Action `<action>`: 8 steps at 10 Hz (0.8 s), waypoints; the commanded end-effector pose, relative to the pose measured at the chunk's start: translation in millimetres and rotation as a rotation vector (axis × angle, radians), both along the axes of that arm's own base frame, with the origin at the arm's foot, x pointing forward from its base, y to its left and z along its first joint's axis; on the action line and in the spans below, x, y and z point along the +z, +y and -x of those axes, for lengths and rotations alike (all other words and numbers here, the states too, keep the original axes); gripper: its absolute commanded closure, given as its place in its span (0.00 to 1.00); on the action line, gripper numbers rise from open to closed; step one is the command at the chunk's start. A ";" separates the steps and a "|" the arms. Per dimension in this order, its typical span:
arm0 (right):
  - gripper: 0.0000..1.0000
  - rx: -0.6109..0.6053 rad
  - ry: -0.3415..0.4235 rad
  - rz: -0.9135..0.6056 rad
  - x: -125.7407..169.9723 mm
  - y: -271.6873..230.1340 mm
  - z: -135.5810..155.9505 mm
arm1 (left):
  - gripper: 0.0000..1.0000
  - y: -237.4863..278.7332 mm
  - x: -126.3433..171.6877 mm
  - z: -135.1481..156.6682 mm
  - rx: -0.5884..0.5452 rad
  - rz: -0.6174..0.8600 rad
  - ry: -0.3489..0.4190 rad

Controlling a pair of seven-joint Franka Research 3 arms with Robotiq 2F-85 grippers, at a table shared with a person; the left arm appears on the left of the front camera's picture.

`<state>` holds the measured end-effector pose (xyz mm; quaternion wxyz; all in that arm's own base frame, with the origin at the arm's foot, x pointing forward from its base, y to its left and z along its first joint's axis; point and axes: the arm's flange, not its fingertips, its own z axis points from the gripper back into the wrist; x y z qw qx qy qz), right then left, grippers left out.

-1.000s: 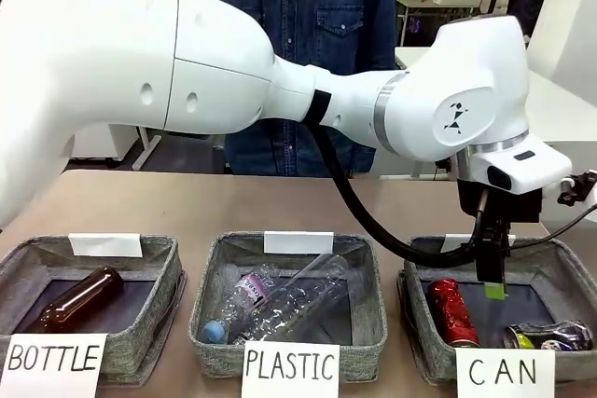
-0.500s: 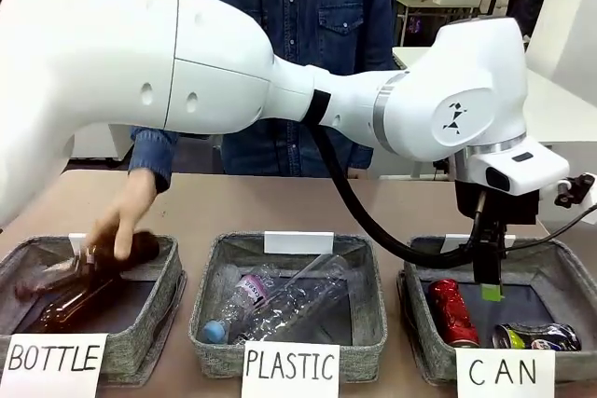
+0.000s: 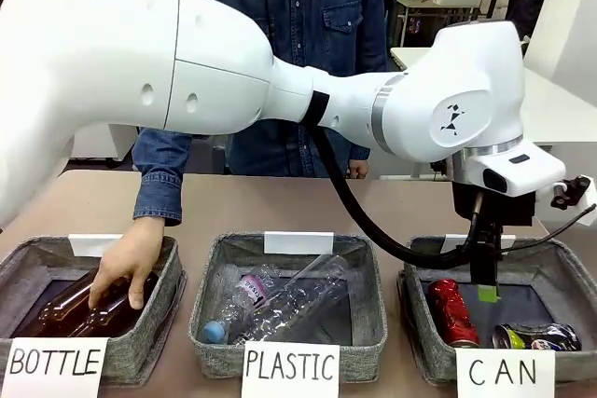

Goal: Sort the can waste into the basket.
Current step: Pick up the can waste from the table and place it in the right Fabric basket.

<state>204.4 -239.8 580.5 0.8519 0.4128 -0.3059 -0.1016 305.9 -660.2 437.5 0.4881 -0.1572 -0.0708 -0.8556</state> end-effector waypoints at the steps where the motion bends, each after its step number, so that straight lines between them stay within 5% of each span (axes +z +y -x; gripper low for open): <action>1: 0.00 -0.010 -0.009 -0.014 0.2 2.2 -1.0 | 0.00 8.4 0.9 2.3 0.032 -0.031 -0.036; 5: 0.00 0.050 0.049 0.000 -7.7 18.1 -15.8 | 0.00 82.2 51.4 -27.4 0.190 -0.103 0.027; 7: 0.00 0.111 0.073 0.023 -7.9 49.2 -33.8 | 0.00 155.0 97.2 -53.3 0.353 -0.104 0.030; 8: 0.00 0.130 0.036 0.034 -1.6 77.4 -47.1 | 0.00 211.6 125.3 -71.0 0.534 -0.089 0.037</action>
